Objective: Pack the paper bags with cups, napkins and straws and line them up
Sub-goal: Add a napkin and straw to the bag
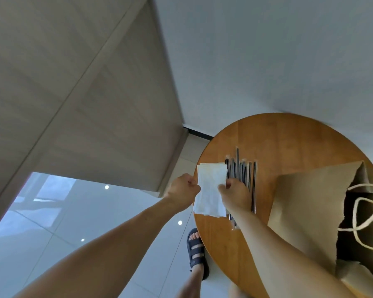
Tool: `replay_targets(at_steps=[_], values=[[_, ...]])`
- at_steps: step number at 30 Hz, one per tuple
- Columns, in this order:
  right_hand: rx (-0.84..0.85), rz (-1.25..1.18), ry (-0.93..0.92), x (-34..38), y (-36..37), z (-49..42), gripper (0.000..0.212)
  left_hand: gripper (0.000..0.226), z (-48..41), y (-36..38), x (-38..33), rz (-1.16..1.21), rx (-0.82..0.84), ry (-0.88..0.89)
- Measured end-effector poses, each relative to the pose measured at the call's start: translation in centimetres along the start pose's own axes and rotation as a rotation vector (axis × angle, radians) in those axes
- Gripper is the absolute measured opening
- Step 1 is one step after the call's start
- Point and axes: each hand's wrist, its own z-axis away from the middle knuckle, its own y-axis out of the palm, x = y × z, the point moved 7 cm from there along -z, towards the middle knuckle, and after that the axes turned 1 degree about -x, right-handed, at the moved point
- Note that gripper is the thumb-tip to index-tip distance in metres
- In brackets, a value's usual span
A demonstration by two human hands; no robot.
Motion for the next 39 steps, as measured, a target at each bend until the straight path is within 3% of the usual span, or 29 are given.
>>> replay_targets(at_steps=[3, 6, 9, 12, 15, 17, 21, 28, 29, 39], values=[[0.112, -0.254, -0.059, 0.8, -0.7, 1.5, 0.015, 0.025, 0.2, 0.4, -0.5, 0.09, -0.003, 0.04], [0.323, -0.594, -0.023, 1.2, -1.6, 3.8, 0.006, 0.048, 0.8, 2.3, -0.8, 0.389, 0.165, 0.02], [0.425, -0.706, 0.016, 0.6, -2.3, 4.9, 0.017, 0.04, 1.5, 4.2, -0.8, 0.661, 0.322, -0.028], [0.267, -0.64, 0.071, -1.2, -3.0, 4.1, 0.01, 0.03, 1.7, 4.8, -0.2, 0.651, 0.266, -0.065], [-0.113, -0.33, 0.092, -4.0, -4.3, 2.6, 0.019, 0.028, 1.9, 5.0, 0.8, 0.619, 0.195, -0.112], [-0.24, -0.119, 0.137, -6.0, -4.6, 1.8, 0.013, 0.027, 2.2, 5.1, 1.2, 0.615, 0.193, -0.115], [-0.144, 0.051, 0.243, -8.8, -3.1, 0.5, 0.024, 0.03, 2.6, 4.9, 2.1, 0.59, 0.165, -0.123], [-0.133, 0.071, 0.236, -8.5, -4.2, 0.5, 0.007, 0.029, 3.5, 4.7, 1.2, 0.597, 0.137, -0.096], [-0.153, 0.052, 0.224, -8.0, -4.8, 0.8, 0.012, 0.029, 3.6, 4.4, 0.7, 0.598, 0.129, -0.089], [-0.078, -0.384, -0.169, 3.7, -12.0, 9.5, 0.029, 0.032, 6.6, -2.0, -8.1, 0.512, 0.0, 0.078]])
